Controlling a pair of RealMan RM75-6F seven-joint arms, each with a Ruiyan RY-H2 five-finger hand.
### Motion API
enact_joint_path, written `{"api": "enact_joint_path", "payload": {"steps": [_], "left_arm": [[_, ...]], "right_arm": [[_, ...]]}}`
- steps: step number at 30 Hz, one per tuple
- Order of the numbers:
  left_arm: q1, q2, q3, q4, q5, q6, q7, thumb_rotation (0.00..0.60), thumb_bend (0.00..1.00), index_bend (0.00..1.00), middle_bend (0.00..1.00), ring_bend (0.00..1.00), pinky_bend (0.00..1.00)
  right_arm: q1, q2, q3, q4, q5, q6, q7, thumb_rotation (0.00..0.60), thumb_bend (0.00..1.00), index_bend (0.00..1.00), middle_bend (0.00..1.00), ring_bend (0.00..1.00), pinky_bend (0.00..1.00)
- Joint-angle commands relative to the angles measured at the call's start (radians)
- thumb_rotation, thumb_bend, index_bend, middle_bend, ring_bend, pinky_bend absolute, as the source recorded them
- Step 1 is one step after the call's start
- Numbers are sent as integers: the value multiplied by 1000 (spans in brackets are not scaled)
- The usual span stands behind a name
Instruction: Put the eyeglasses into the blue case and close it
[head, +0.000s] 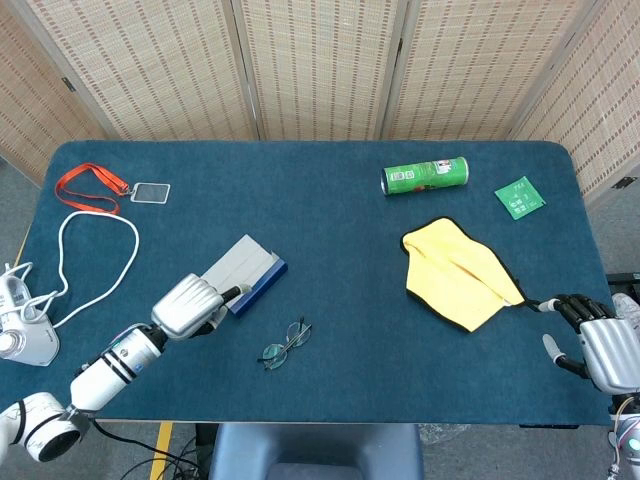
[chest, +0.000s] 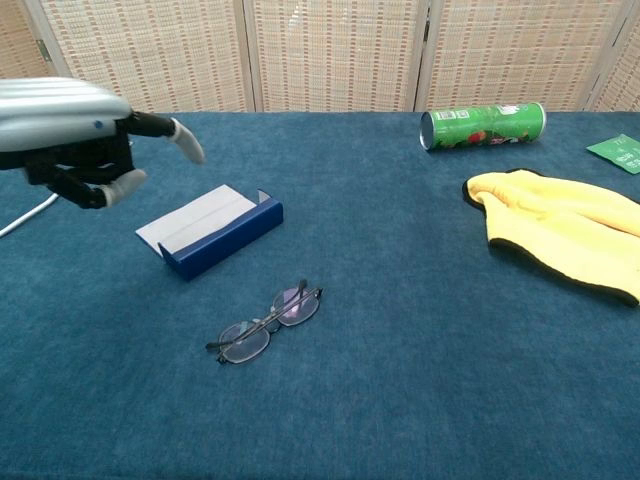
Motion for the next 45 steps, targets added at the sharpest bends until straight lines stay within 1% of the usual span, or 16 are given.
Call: {"api": "enact_joint_path", "payload": {"steps": [1,4,8,11,14,18,21,24,30,33,40,45], "left_arm": [[-89,-60,-22,35,-79,-106,54,600,721,248,982,956,1000],[-133,-104,-31,66,-143,-158,101,600,730,233,984,962,1000],[-178,-163,-37,120,-245,-200,184,600,734,198,984,962,1000],[-215,-199,-32,151,-351,-232,276,600,735,172,984,962,1000],[-247,-230,-16,171,-438,-236,361,600,735,168,984,962,1000],[-289,-263,20,191,-565,-218,483,600,734,168,984,965,1000],[-317,-283,42,195,-656,-201,543,600,735,168,984,971,1000],[-345,-299,65,194,-722,-175,597,600,735,169,984,975,1000],[-396,-334,89,218,-831,-156,641,600,735,170,985,979,1000],[-428,-344,111,247,-928,-132,691,600,735,171,987,980,1000],[-465,-316,153,242,-1134,-33,781,600,735,158,987,980,1000],[-471,-289,163,244,-1246,3,796,600,735,146,987,981,1000]], "right_arm": [[2,3,-1,-4,3,-7,-5,600,388,318,301,274,308],[3,4,-1,-8,3,-10,-9,600,390,318,301,274,308],[6,3,-1,-8,5,-15,-10,600,390,318,301,274,308],[6,1,-2,-7,7,-18,-7,600,390,317,302,275,308],[4,0,-3,-5,11,-20,-7,600,390,318,302,276,308],[1,-1,-3,-5,13,-15,-6,600,390,318,311,278,308],[-1,-2,-3,-5,13,-12,-6,600,390,318,320,286,308],[-3,-1,-3,-4,14,-10,-3,600,390,317,323,292,308],[-5,-2,-3,2,13,-7,6,600,390,318,327,303,308],[-8,-3,-3,7,16,-4,16,600,390,318,330,309,308],[-8,-8,-4,17,10,-3,27,600,390,317,337,325,308],[-3,-12,-4,19,1,-4,31,600,390,318,341,333,308]]}}
